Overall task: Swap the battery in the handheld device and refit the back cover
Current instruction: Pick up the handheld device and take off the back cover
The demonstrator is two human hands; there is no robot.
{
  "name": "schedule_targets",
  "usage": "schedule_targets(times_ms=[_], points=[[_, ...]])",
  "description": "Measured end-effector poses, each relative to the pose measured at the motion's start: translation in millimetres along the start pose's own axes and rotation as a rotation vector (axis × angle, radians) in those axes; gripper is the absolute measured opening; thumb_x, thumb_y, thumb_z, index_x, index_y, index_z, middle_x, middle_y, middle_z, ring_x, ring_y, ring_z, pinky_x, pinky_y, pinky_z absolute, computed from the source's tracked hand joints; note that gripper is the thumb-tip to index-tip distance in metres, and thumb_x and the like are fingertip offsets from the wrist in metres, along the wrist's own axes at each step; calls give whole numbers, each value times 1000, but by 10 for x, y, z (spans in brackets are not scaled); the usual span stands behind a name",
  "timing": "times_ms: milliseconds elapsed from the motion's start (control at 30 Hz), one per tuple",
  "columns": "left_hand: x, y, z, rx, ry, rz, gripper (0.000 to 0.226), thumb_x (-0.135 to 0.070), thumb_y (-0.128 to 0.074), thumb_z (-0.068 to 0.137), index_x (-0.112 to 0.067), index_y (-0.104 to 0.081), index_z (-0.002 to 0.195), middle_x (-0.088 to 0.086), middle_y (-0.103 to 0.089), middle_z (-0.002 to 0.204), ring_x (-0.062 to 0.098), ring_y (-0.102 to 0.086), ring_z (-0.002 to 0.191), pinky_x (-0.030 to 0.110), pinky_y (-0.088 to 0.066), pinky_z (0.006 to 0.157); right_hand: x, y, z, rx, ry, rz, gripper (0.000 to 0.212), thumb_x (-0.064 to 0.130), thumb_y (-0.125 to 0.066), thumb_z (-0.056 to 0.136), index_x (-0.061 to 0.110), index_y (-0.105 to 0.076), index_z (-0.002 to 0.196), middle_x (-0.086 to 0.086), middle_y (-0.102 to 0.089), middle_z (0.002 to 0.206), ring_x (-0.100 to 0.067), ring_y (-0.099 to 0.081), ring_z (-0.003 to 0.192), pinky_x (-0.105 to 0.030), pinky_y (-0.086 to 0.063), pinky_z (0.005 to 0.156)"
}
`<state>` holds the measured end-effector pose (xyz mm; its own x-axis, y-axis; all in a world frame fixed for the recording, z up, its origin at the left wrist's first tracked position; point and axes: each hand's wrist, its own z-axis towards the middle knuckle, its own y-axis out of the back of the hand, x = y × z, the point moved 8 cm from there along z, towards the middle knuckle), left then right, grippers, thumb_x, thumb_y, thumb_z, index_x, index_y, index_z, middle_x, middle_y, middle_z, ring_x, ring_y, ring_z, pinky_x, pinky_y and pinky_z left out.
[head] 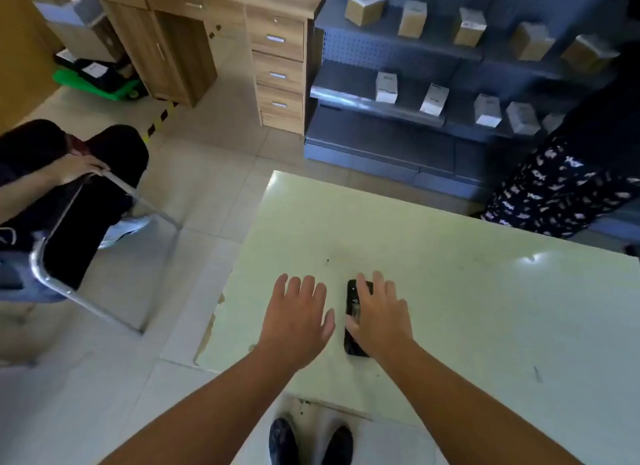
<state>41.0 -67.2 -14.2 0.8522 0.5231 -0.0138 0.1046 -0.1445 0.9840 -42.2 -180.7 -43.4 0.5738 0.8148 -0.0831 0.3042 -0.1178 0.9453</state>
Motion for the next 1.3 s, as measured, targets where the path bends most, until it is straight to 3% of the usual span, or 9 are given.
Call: schedule_targets(times_ms=[333,567,700,900,1033,1300], points=[[213,-347,54,-44,-2,-47,46,-45,-41,99,-11,-62,121,9,-67,116,31,-63,101,50,-42,109,107,-430,175,66,-39,10,82,48,-57,93,15,-18,157,-13,-29,155,-30,-41,128,-36,-59,76],[186,-408,101,-56,-6,-60,44,-44,-42,99,-11,-62,122,9,-67,116,31,-62,103,50,-40,111,91,-492,269,72,-94,21,87,48,-58,93,19,-11,160,-14,-15,163,-34,-35,134,-36,-59,79],[162,-427,81,-57,-18,-61,43,-44,-41,99,-12,-63,117,9,-67,112,31,-62,101,50,-40,110,78,-544,312,88,-183,108,83,43,-57,96,21,-10,160,-13,-21,157,-32,-46,119,-33,-56,76],[195,-469,22,-74,-13,-73,42,-43,-43,97,-11,-65,112,10,-67,106,32,-62,96,51,-43,107,28,-464,356,149,-242,212,73,38,-66,89,19,-27,149,-9,-33,143,-31,-46,109,-34,-53,70],[153,-388,-7,-77,-29,-47,42,-43,-43,99,-11,-64,115,10,-67,109,32,-61,99,50,-41,109,-59,-73,188,148,-215,243,71,39,-67,88,21,-30,146,-6,-34,142,-30,-45,110,-33,-44,65],[-176,149,68,-129,-50,-20,48,-46,-37,102,-12,-60,127,10,-65,123,32,-60,113,50,-36,115,-410,1536,-491,-61,-131,240,63,43,-67,84,28,-37,137,-1,-39,130,-27,-45,106,-35,-43,69]])
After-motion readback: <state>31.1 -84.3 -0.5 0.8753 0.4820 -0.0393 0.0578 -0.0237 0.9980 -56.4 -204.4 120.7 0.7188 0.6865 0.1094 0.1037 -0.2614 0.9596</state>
